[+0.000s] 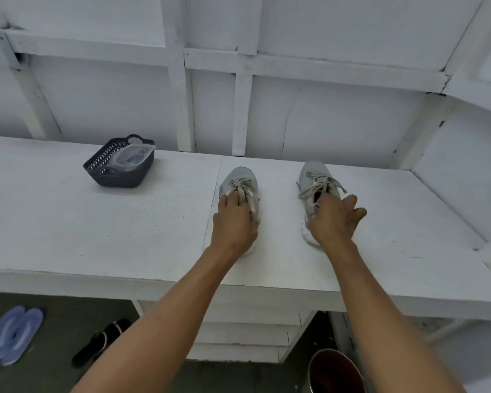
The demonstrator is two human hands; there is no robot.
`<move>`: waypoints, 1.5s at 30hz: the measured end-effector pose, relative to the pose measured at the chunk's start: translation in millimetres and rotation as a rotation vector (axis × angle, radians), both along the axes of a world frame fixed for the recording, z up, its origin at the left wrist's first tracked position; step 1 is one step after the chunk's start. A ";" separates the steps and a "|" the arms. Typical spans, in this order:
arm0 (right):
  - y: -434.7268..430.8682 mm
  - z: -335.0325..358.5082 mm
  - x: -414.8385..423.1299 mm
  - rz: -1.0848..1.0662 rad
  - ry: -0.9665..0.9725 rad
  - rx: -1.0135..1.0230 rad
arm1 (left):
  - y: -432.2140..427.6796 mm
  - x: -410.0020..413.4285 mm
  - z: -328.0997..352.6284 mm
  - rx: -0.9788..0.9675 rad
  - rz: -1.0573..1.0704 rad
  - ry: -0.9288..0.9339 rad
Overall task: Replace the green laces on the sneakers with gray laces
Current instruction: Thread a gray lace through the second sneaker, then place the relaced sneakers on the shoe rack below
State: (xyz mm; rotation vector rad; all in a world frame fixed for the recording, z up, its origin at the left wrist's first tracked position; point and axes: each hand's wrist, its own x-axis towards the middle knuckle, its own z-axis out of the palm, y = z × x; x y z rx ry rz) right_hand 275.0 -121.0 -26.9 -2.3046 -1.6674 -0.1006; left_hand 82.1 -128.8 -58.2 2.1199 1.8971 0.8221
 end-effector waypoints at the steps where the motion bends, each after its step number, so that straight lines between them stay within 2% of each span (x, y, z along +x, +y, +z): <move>1: -8.0 -2.6 -4.5 0.034 0.031 0.025 | -2.8 1.7 0.4 0.006 -0.001 -0.016; 4: -35.5 -8.8 -20.7 0.129 0.147 0.106 | -15.4 5.2 3.8 0.039 -0.013 -0.026; 8: -66.9 -25.4 -30.6 0.218 0.195 0.217 | -39.8 7.2 3.3 0.055 -0.027 -0.098; 13: -88.4 -31.5 -16.5 0.277 0.336 0.075 | -69.6 13.8 1.4 -0.013 0.087 -0.194; 16: -110.3 -37.9 -12.3 0.356 0.436 0.184 | -95.1 22.2 8.9 -0.045 0.135 -0.192; 20: -147.1 -42.6 -17.4 0.426 0.466 0.260 | -144.6 31.6 16.5 0.029 0.096 -0.191; 24: -170.3 -11.1 -17.3 0.538 0.447 0.327 | -181.2 25.6 47.8 0.090 0.053 -0.218; 27: -192.9 27.7 -18.7 0.592 0.502 0.272 | -199.5 12.6 83.6 0.076 0.071 -0.268; 30: -216.7 64.2 -21.4 0.577 0.547 0.193 | -211.6 1.1 113.9 0.023 0.047 -0.210; 35: -242.1 102.5 -24.1 0.537 0.544 -0.005 | -233.1 -15.5 141.1 -0.154 -0.053 -0.195; 40: -254.3 103.6 -32.6 0.541 0.530 -0.174 | -248.5 -34.9 142.7 -0.294 -0.118 -0.127; 45: -254.2 75.9 -46.5 0.541 0.554 -0.381 | -244.2 -47.8 118.0 -0.497 -0.251 -0.038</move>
